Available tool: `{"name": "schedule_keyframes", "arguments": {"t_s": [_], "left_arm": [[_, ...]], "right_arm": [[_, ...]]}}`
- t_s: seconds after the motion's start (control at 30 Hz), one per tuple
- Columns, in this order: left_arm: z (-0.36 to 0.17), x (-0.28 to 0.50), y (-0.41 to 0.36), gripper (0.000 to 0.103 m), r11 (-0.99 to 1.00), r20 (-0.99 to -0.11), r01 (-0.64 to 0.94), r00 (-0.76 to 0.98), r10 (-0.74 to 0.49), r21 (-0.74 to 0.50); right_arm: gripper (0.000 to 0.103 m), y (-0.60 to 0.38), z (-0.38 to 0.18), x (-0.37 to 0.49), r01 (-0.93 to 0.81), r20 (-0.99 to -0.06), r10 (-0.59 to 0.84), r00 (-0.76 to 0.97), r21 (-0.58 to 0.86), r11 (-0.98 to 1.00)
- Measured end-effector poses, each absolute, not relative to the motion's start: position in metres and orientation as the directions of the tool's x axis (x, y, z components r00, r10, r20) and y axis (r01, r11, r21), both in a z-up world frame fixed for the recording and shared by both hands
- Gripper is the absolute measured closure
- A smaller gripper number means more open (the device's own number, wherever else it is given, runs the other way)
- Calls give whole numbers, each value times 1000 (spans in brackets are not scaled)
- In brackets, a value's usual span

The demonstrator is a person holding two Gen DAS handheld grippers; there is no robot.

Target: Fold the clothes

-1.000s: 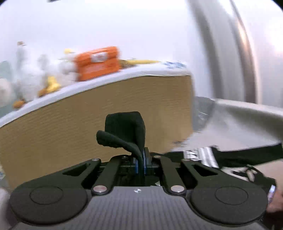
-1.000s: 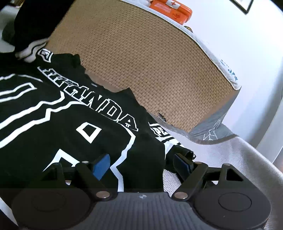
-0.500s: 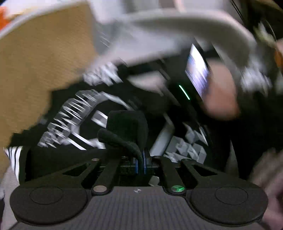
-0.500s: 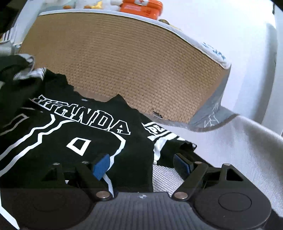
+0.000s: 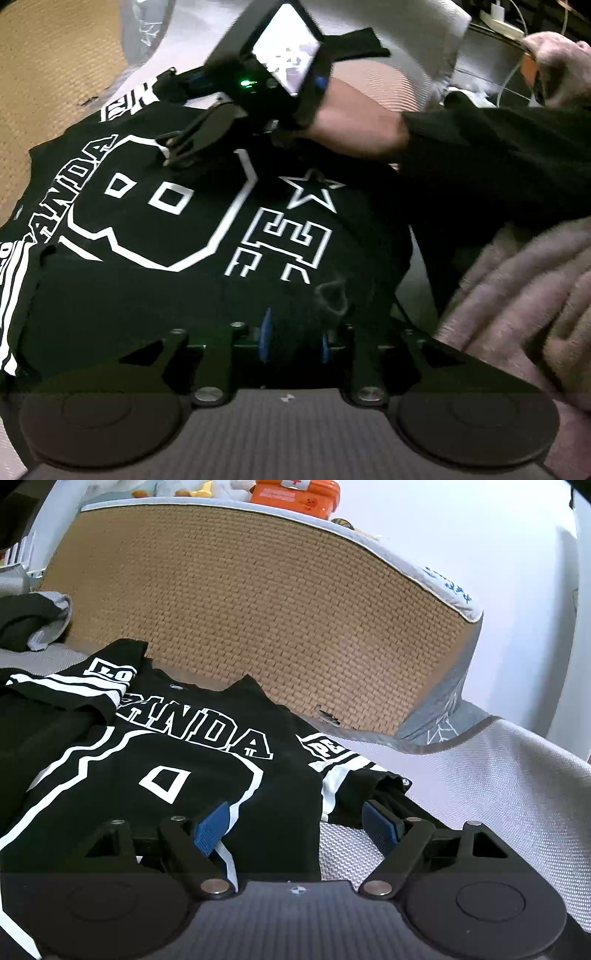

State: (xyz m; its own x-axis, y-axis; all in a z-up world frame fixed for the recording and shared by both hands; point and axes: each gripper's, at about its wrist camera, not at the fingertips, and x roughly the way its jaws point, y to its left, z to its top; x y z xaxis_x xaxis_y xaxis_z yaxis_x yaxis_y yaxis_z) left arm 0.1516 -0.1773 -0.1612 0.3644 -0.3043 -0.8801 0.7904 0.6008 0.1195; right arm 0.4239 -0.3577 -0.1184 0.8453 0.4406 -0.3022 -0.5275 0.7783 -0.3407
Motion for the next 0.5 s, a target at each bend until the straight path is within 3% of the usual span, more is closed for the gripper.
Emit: {"name": "schedule_keyframes", "arguments": {"t_s": [0.13, 0.2, 0.3, 0.5], "left_arm": [[-143, 141, -165, 70, 625, -829, 768, 436, -350, 140], [-136, 137, -158, 52, 642, -788, 738, 515, -337, 208], [-133, 137, -147, 51, 674, -781, 682, 572, -251, 284], [-125, 153, -115, 50, 764, -791, 562, 601, -114, 316]], "right_arm": [[21, -354, -121, 422, -527, -304, 436, 847, -372, 764], [21, -352, -122, 423, -529, -314, 433, 845, -379, 759], [21, -351, -124, 425, -520, -321, 418, 850, -386, 762], [21, -348, -128, 425, -484, -305, 384, 872, -411, 772]]}}
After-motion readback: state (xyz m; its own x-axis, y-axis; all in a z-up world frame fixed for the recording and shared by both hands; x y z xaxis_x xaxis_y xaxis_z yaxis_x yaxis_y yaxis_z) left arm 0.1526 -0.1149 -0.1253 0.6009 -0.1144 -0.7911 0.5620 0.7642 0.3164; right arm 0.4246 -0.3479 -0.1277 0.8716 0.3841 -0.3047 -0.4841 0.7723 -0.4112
